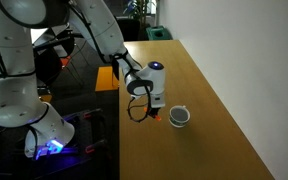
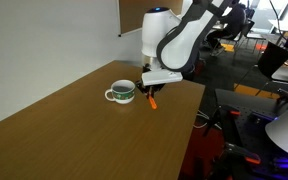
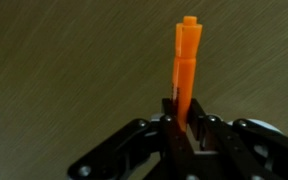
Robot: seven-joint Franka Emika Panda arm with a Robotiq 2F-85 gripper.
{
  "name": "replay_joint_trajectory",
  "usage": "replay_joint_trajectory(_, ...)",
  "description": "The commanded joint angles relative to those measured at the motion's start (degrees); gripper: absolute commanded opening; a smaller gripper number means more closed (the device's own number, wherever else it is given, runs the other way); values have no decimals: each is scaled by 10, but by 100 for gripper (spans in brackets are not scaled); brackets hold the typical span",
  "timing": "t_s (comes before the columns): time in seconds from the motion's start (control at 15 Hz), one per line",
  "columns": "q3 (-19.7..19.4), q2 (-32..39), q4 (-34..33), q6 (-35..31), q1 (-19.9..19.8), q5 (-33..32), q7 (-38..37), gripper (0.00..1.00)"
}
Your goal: Remove the highlighter from the cup then move the cup backwards and move the highlighter to the right
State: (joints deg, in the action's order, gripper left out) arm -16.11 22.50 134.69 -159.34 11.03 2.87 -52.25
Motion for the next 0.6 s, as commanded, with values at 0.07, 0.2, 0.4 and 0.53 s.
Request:
replay_joint_trajectory(0.07,2,-41,8,30,-31,5,-18,5)
replay_joint_trajectory(0.2,4,-54,12,31,-51,8,-7,5)
replay_joint_trajectory(0.4,-1,-73,14,35,-73,1,-1,5)
replay_joint_trajectory(0.53,-9,-78,11,40,-87,-4,-7,5)
